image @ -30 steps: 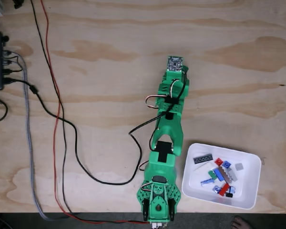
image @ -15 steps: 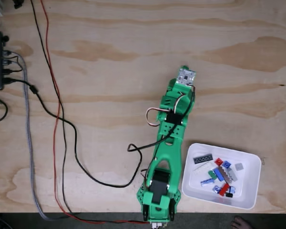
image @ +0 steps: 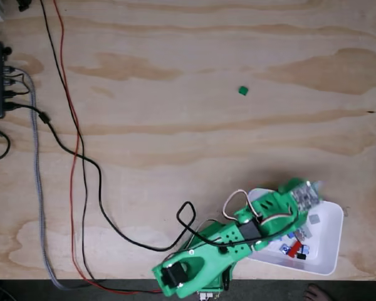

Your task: Put all lego bricks in the bin.

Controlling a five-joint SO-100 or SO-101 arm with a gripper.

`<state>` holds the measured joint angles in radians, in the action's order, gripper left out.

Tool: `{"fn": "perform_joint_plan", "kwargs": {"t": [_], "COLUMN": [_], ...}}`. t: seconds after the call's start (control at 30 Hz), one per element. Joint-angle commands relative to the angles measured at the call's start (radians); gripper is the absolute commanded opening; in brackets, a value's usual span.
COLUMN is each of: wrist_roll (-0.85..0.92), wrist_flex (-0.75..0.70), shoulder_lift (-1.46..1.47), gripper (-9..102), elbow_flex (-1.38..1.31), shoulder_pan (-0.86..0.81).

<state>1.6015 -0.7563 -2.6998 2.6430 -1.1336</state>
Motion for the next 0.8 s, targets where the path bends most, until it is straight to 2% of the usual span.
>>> {"fn": "perform_joint_plan", "kwargs": {"t": [0.0,0.17,0.2,0.27,0.33,0.4,0.5,0.63,0.77], "wrist_roll": [0.143,0.057,0.055,0.023,-0.020,-0.014,-0.101,-0.244,-0.259], "wrist_flex": [0.189,0.176,0.175,0.169,0.178,0.110,0.044,-0.238,-0.342], "shoulder_lift": [0.037,0.046,0.029,0.014,-0.002,-0.017,-0.003,0.144,0.339], "gripper": [0,1,4,27,35,35,31,25,25], "elbow_flex": [0.110,0.130,0.140,0.141,0.141,0.124,0.075,-0.207,-0.488], "shoulder_pan": [-0.417,-0.316,-0.301,-0.261,-0.213,-0.173,-0.044,0.325,0.640]}}
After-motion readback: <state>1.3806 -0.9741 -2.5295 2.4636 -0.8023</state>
